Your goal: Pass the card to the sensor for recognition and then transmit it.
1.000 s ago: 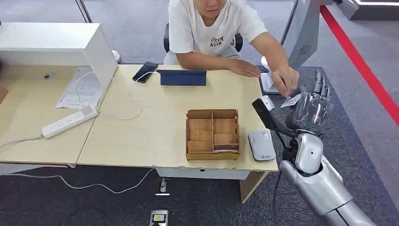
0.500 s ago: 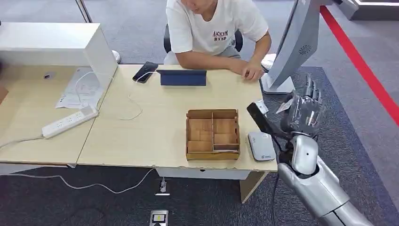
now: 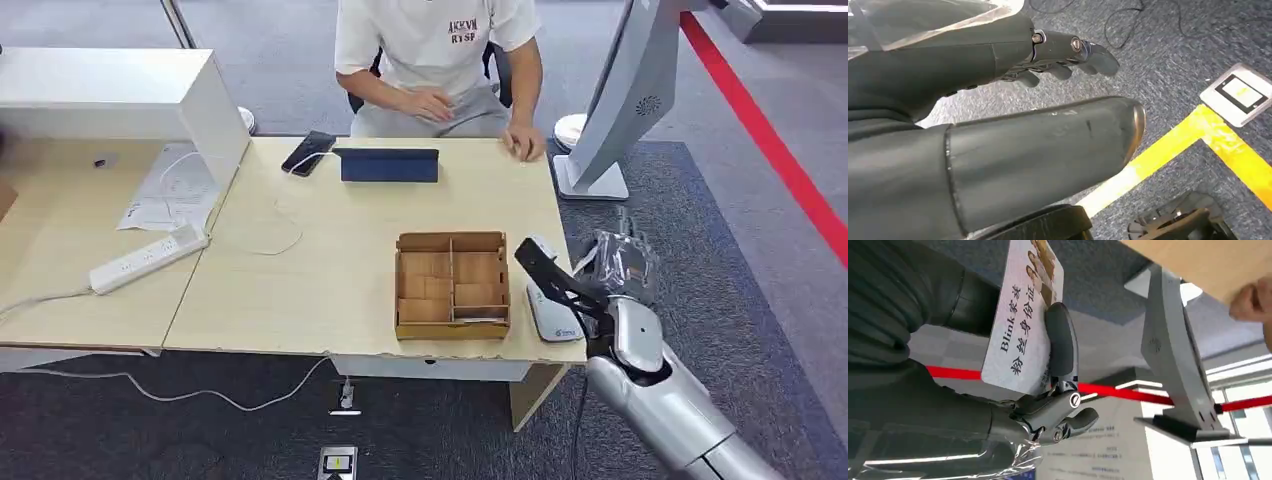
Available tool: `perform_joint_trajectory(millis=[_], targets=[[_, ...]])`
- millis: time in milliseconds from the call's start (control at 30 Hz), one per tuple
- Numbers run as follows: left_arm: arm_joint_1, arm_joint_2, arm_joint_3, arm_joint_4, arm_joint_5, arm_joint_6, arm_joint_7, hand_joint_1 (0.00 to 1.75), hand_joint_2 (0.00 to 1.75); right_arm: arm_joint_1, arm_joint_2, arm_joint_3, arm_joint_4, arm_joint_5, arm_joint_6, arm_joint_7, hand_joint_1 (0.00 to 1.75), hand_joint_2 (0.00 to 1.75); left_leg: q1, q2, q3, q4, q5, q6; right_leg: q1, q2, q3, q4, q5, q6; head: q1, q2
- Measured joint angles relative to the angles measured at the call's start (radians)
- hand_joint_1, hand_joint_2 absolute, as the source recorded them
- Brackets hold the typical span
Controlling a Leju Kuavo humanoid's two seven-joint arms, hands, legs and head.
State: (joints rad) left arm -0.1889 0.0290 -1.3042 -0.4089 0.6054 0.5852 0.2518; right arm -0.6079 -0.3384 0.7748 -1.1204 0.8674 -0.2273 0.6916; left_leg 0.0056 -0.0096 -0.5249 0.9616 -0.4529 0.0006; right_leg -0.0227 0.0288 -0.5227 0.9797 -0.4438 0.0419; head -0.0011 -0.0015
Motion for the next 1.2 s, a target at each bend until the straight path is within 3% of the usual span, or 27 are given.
perform_joint_trajectory(millis=[233,600,1200], targets=[[0.015,-0.001,0.029,0.0,0.015,0.012,-0.011,0.0,0.0,-0.034,0.018,0.055,0.06,-0.073,0.04,0.0,1.75,1.75,0.0,0.0,-0.001,0.0,0.0,0.0,0.0,0.0,-0.001,0.0,0.0,0.0,0.0,0.0],[0.032,-0.002,0.057,0.0,0.023,0.028,-0.023,0.0,0.0,-0.069,0.032,0.127,0.138,-0.128,0.041,0.0,1.75,1.75,0.0,0.0,-0.001,0.0,0.0,0.0,0.0,0.0,-0.002,0.0,0.0,0.0,0.0,0.0],[0.037,-0.004,0.06,0.001,0.019,0.035,-0.019,0.0,0.0,-0.023,0.014,0.139,0.204,-0.146,0.019,0.001,1.75,1.75,0.0,0.0,-0.001,0.0,0.0,0.0,0.0,0.0,-0.002,0.0,0.0,0.0,0.0,0.0]])
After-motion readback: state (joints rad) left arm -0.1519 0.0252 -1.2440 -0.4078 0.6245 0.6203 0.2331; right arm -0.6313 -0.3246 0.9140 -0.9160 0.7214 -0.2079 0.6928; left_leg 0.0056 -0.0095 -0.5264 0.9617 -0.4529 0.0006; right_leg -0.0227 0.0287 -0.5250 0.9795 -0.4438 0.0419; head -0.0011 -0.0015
